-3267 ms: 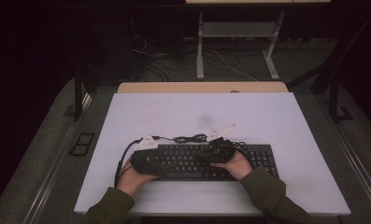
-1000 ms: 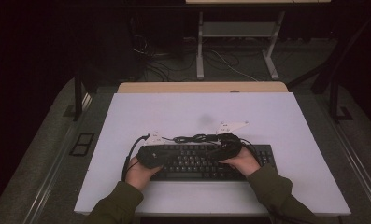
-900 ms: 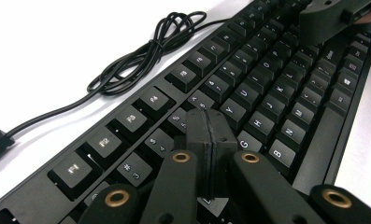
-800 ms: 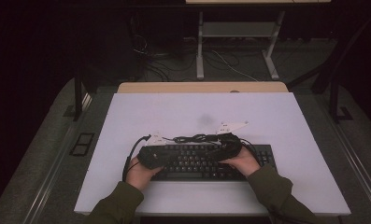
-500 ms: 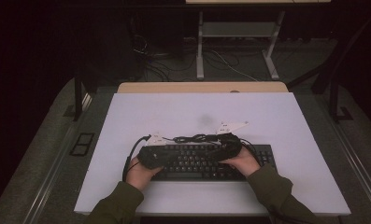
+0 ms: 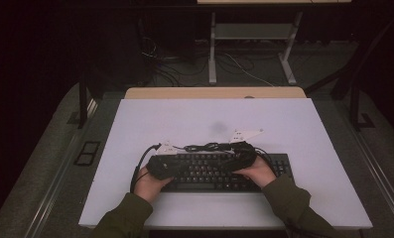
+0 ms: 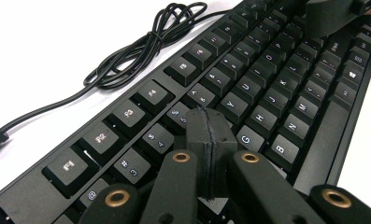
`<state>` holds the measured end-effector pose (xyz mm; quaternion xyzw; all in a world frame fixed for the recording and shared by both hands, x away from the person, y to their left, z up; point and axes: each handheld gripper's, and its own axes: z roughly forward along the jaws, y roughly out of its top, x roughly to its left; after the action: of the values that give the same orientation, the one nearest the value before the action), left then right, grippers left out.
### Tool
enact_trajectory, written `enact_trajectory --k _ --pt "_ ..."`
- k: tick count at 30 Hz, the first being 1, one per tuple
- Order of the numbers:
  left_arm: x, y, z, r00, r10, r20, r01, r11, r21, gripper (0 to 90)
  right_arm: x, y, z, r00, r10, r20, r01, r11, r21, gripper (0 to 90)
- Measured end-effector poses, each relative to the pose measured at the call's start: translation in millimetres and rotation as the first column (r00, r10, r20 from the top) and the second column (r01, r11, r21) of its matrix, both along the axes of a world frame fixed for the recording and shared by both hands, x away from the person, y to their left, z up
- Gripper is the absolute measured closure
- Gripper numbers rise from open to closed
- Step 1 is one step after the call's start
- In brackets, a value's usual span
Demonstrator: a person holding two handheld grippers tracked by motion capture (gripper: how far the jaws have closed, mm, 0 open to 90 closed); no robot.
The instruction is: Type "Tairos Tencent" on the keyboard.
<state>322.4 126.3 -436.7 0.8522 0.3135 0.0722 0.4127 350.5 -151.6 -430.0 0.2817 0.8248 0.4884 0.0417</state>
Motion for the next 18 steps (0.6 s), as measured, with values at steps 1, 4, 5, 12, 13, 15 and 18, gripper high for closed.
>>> enact_trajectory --k 1,4,5,12,13,15,18 --pt "-0.1 0.2 0.4 1.0000 -0.001 -0.001 0.001 1.0000 0.001 89.3 0.0 0.0 0.0 1.0000 0.000 0.000 0.000 1.000 0.000 19.2" --pt "0.0 1.3 0.9 1.0000 -0.007 0.000 0.007 1.0000 0.003 89.3 0.3 -0.4 0.5 1.0000 -0.001 0.002 0.001 1.000 0.001 19.2" --pt "0.0 1.6 1.0 1.0000 -0.007 0.001 0.007 1.0000 0.000 89.4 0.3 -0.5 0.5 1.0000 -0.002 0.002 0.002 1.000 0.001 19.2" --pt "-1.2 2.7 3.7 0.9999 -0.002 0.010 0.002 0.9999 -0.017 89.2 0.4 -0.6 0.5 1.0000 0.000 0.004 0.000 1.000 0.000 19.2" --pt "-1.1 3.2 4.2 0.9999 -0.007 0.012 0.007 0.9999 -0.012 89.2 0.3 -0.5 0.6 1.0000 -0.001 0.004 0.001 1.000 0.000 19.2" --pt "-1.9 2.7 4.7 0.9999 -0.001 0.014 0.001 0.9997 -0.024 89.1 0.5 -0.7 0.7 1.0000 0.000 0.005 0.000 1.000 0.001 19.2" --pt "-2.8 4.1 6.5 0.9998 0.000 0.019 0.001 0.9993 -0.038 88.7 0.6 -0.9 1.0 1.0000 0.000 0.005 0.000 1.000 0.003 19.2"
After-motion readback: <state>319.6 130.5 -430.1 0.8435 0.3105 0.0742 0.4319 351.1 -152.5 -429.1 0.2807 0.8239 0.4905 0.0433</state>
